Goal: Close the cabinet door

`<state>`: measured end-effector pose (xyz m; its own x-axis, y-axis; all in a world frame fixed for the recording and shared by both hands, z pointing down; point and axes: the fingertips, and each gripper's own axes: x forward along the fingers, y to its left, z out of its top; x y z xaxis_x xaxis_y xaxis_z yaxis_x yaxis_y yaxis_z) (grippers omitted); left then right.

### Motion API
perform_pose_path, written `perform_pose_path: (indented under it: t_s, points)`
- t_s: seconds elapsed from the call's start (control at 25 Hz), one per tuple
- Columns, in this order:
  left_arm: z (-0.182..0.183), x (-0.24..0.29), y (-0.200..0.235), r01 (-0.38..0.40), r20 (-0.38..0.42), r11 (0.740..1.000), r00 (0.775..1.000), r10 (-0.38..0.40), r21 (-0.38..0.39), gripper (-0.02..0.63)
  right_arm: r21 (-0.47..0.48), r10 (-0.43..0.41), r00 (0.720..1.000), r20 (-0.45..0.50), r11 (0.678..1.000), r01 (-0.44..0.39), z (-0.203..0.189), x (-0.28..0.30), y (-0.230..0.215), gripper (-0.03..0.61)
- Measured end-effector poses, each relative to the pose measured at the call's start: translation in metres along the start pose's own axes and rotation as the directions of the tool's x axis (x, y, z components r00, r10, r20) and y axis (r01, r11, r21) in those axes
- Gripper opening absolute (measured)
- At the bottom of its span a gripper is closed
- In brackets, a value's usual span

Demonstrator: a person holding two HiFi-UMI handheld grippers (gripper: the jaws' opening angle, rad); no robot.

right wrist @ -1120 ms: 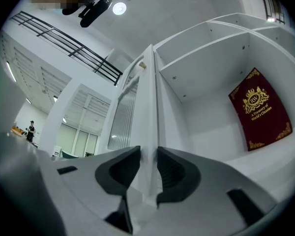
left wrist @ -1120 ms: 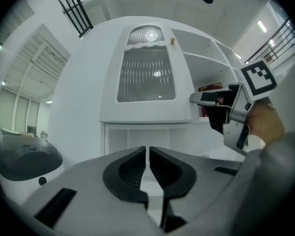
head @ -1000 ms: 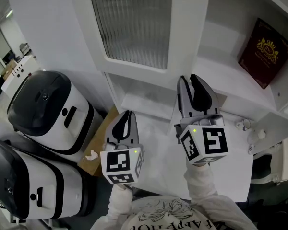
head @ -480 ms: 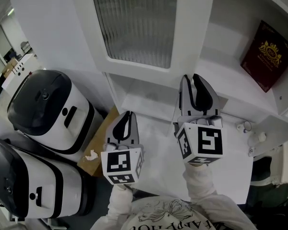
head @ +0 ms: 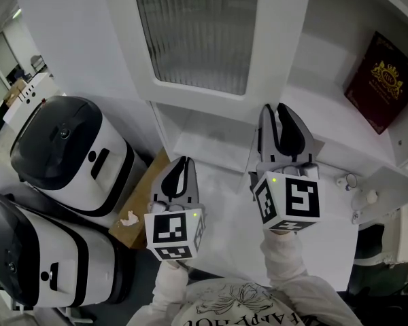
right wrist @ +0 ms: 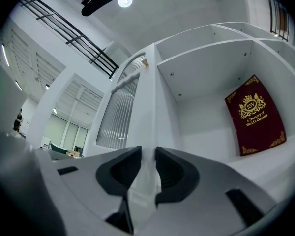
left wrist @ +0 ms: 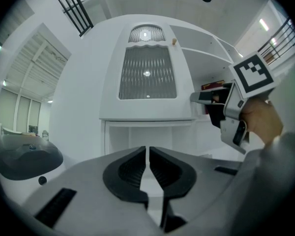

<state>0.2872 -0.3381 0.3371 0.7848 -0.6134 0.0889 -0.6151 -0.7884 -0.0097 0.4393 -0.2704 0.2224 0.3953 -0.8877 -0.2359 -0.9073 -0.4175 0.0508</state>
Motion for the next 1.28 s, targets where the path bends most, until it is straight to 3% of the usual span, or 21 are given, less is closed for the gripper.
perform_pose_path:
  t_s: [0.72,1.28]
  points:
    - [0.014,-0.019,0.005,0.011,0.035,1.0,0.999,-0.011,-0.011,0.025,0.011,-0.017,0.999,0.029,1.0,0.016,0.01,-0.014,0.006,0.092]
    - [0.022,-0.044,0.004,0.053,0.055,0.998,0.997,-0.052,-0.016,0.025,0.009,-0.069,0.994,-0.08,0.998,0.069,-0.019,-0.057,0.012,0.086]
